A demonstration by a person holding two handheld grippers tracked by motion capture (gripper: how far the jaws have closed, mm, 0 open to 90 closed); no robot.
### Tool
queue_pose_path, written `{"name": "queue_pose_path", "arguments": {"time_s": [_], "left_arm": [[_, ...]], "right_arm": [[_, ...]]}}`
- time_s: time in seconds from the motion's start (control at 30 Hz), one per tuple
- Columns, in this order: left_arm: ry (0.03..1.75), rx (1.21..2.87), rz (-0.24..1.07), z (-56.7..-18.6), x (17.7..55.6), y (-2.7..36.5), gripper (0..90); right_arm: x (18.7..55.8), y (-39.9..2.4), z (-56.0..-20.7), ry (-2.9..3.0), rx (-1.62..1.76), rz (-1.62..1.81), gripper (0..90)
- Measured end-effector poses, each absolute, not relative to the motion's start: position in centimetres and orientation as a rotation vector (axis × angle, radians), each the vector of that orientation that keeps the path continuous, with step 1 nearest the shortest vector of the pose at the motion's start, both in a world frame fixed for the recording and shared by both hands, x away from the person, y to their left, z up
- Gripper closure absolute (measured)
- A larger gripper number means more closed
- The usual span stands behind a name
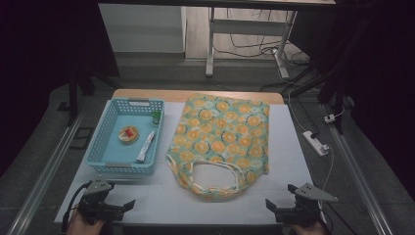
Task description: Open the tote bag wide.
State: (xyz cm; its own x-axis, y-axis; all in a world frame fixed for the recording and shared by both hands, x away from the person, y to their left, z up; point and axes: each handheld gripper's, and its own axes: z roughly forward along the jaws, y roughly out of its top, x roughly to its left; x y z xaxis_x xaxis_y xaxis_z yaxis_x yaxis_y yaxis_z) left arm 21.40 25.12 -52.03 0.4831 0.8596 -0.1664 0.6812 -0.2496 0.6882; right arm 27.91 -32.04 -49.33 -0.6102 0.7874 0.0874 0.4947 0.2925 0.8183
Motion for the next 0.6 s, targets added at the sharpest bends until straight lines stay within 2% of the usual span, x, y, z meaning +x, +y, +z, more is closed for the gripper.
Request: {"name": "queue_pose_path", "arguments": {"time_s": [0.6], "left_arm": [[1.263,2.021,0.286,-52.07,21.55,25.15,0.0]], "right_arm": [[28.28,-31.65,-49.46,2.317,1.122,1.205,0.0]]}}
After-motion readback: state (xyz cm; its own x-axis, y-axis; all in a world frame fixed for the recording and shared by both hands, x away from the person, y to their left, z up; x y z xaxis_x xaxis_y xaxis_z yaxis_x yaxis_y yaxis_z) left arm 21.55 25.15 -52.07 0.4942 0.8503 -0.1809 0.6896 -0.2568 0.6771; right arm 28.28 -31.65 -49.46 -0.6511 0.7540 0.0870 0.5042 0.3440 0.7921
